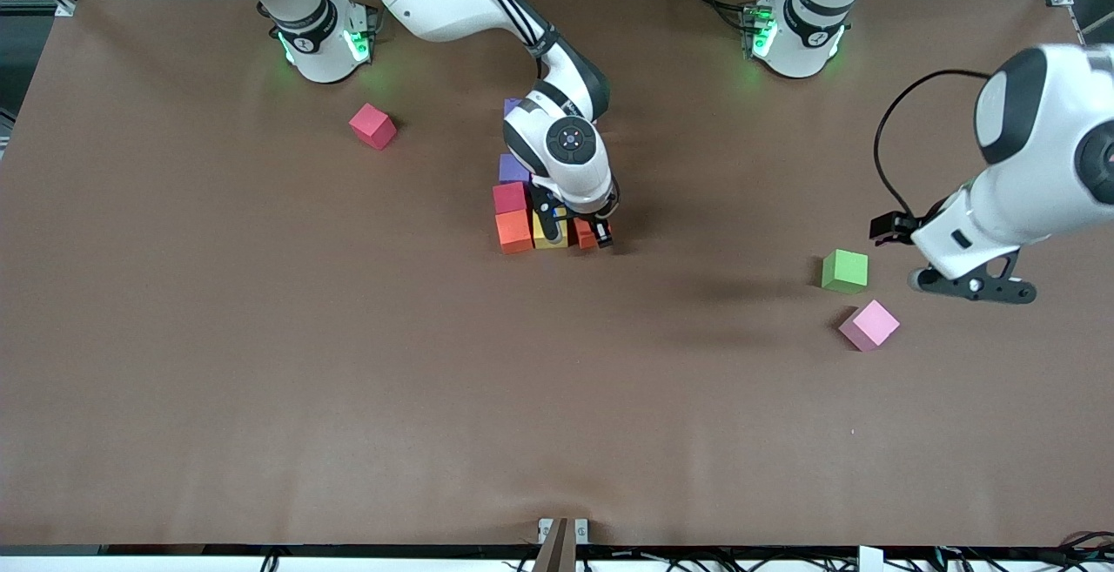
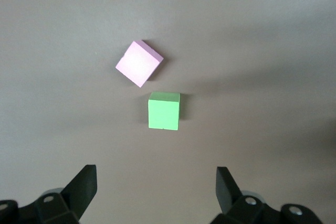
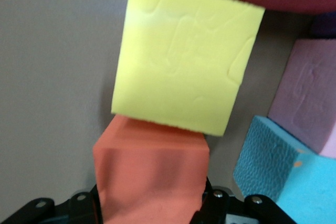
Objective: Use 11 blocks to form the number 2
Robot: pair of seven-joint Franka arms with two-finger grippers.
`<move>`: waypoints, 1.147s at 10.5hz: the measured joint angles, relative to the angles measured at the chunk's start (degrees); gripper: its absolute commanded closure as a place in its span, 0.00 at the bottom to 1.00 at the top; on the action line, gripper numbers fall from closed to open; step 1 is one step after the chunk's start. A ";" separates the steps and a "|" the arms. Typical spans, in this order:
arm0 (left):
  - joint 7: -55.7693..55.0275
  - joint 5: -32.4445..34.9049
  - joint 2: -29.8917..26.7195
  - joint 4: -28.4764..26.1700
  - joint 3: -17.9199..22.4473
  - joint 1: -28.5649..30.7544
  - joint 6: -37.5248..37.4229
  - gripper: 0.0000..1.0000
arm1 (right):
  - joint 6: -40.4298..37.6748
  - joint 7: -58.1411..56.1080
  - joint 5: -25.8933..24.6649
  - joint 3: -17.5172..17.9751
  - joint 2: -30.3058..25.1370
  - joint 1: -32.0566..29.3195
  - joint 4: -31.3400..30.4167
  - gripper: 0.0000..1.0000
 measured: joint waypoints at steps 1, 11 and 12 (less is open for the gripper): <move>0.10 -0.31 -1.68 0.16 2.61 -3.09 -0.62 0.00 | -0.05 0.69 0.00 0.00 -0.44 -0.43 -0.68 1.00; -0.60 -7.38 -10.73 8.01 8.07 -10.63 -11.54 0.00 | -0.20 2.58 -0.21 -0.15 -0.97 -2.16 -1.87 0.00; -0.60 -7.38 -10.85 8.01 8.09 -10.64 -11.55 0.00 | -0.20 2.58 -0.21 -0.15 -0.97 -2.22 -1.87 0.00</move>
